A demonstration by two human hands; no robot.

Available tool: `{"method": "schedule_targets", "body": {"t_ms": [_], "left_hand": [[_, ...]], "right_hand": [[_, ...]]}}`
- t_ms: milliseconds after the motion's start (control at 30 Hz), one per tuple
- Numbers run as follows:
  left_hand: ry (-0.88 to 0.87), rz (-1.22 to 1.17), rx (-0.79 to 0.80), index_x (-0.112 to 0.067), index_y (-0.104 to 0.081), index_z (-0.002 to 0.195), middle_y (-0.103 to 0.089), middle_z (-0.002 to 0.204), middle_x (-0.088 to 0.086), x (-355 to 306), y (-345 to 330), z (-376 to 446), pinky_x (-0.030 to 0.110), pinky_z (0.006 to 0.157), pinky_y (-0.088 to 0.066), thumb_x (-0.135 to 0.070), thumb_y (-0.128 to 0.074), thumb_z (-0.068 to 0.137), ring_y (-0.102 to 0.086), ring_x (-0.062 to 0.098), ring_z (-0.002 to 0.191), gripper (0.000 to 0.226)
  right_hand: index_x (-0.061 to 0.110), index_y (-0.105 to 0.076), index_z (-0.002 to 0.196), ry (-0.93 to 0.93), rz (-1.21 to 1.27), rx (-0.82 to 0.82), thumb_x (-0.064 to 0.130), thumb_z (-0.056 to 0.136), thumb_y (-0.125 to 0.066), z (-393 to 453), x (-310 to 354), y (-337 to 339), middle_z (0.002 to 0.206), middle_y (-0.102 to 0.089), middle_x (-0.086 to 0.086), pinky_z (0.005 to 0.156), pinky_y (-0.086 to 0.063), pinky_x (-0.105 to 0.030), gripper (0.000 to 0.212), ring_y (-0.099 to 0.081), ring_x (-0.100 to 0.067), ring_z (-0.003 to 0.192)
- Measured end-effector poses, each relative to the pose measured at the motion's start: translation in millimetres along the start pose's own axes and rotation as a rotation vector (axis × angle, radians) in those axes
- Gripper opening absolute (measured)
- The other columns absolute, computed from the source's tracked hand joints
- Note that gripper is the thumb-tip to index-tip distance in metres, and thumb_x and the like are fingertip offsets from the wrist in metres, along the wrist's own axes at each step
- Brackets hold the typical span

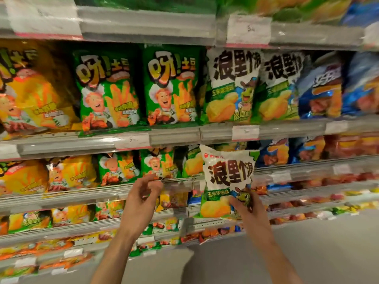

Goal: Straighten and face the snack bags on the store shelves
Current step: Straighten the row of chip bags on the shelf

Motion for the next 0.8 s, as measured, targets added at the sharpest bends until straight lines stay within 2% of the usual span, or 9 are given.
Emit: {"method": "schedule_targets", "body": {"t_ms": [200,267,367,467,533,600,667,733,800], "left_hand": [[-0.083,0.042,0.046,-0.047,-0.058,0.113,-0.073,0.103,-0.017,-17.5,-31.5,28.6,0.014,0.076,-0.048,-0.036,-0.064,0.098,-0.066,-0.003,0.098,0.019],[-0.146,0.1,0.06,-0.047,-0.058,0.117,-0.068,0.105,-0.03,-24.5,-41.1,34.2,0.011,0.073,-0.048,-0.035,-0.066,0.098,-0.063,-0.007,0.101,0.024],[-0.264,0.203,0.037,-0.036,-0.058,0.13,-0.057,0.115,-0.032,-40.7,-55.8,39.4,0.019,0.078,-0.05,-0.037,-0.065,0.097,-0.06,-0.007,0.105,0.034],[-0.362,0.262,0.034,-0.031,-0.058,0.132,-0.052,0.114,-0.031,-60.8,-75.2,41.3,0.018,0.08,-0.048,-0.036,-0.065,0.098,-0.059,-0.005,0.104,0.035],[-0.397,0.276,0.043,-0.029,-0.059,0.132,-0.057,0.114,-0.023,-69.9,-88.8,41.9,0.017,0.083,-0.048,-0.035,-0.064,0.099,-0.059,-0.005,0.106,0.034],[-0.384,0.28,0.049,-0.025,-0.059,0.133,-0.061,0.118,-0.012,-71.3,-102.4,43.2,0.028,0.087,-0.053,-0.035,-0.063,0.099,-0.061,0.003,0.106,0.035],[-0.357,0.31,0.044,-0.023,-0.059,0.134,-0.061,0.119,-0.01,-66.3,-117.2,45.1,0.037,0.089,-0.054,-0.039,-0.061,0.099,-0.062,0.01,0.105,0.038],[-0.355,0.359,0.032,-0.024,-0.059,0.133,-0.059,0.12,-0.012,-58.6,-133.0,46.4,0.038,0.089,-0.054,-0.045,-0.058,0.1,-0.06,0.011,0.106,0.039],[-0.356,0.456,0.018,-0.022,-0.061,0.132,-0.061,0.126,-0.007,-49.2,-148.6,49.4,0.04,0.093,-0.052,-0.042,-0.06,0.1,-0.058,0.016,0.114,0.037]], "right_hand": [[0.017,-0.066,0.123,0.041,-0.083,-0.042,0.015,0.089,-0.078,22.5,9.9,35.8,0.103,-0.079,0.007,0.078,-0.054,-0.012,0.036,-0.073,-0.005,0.097],[0.018,-0.065,0.125,0.054,-0.119,-0.039,0.016,0.088,-0.079,28.7,11.3,46.0,0.107,-0.078,0.007,0.086,-0.056,-0.018,0.039,-0.072,-0.004,0.099],[0.024,-0.064,0.124,0.057,-0.16,-0.026,0.018,0.088,-0.08,33.6,10.1,59.5,0.106,-0.077,0.014,0.093,-0.056,-0.03,0.04,-0.072,-0.002,0.098],[0.031,-0.063,0.122,0.068,-0.185,-0.009,0.02,0.089,-0.079,41.2,9.0,71.4,0.107,-0.075,0.018,0.089,-0.054,-0.028,0.039,-0.071,-0.001,0.1],[0.032,-0.061,0.123,0.074,-0.185,0.012,0.018,0.089,-0.079,49.6,9.1,78.7,0.108,-0.075,0.019,0.087,-0.054,-0.024,0.04,-0.07,0.0,0.101],[0.034,-0.06,0.118,0.085,-0.185,0.026,0.017,0.089,-0.079,61.6,10.4,86.2,0.105,-0.074,0.022,0.076,-0.054,-0.013,0.039,-0.069,0.003,0.097],[0.035,-0.059,0.114,0.093,-0.173,0.036,0.018,0.088,-0.08,75.2,12.0,93.5,0.1,-0.073,0.027,0.067,-0.052,-0.008,0.037,-0.068,0.007,0.092],[0.036,-0.059,0.113,0.105,-0.166,0.062,0.016,0.089,-0.079,90.0,12.6,99.3,0.098,-0.072,0.029,0.066,-0.049,-0.004,0.038,-0.067,0.011,0.09],[0.033,-0.06,0.114,0.119,-0.163,0.088,0.011,0.088,-0.08,104.3,10.4,105.4,0.098,-0.073,0.025,0.07,-0.049,-0.002,0.04,-0.067,0.01,0.09]]}}
Point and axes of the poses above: each hand's wrist, its own z-axis towards the middle knuckle, its own y-axis out of the back of the hand, x = y × z, the point moved 7 cm from there along z, towards the middle knuckle
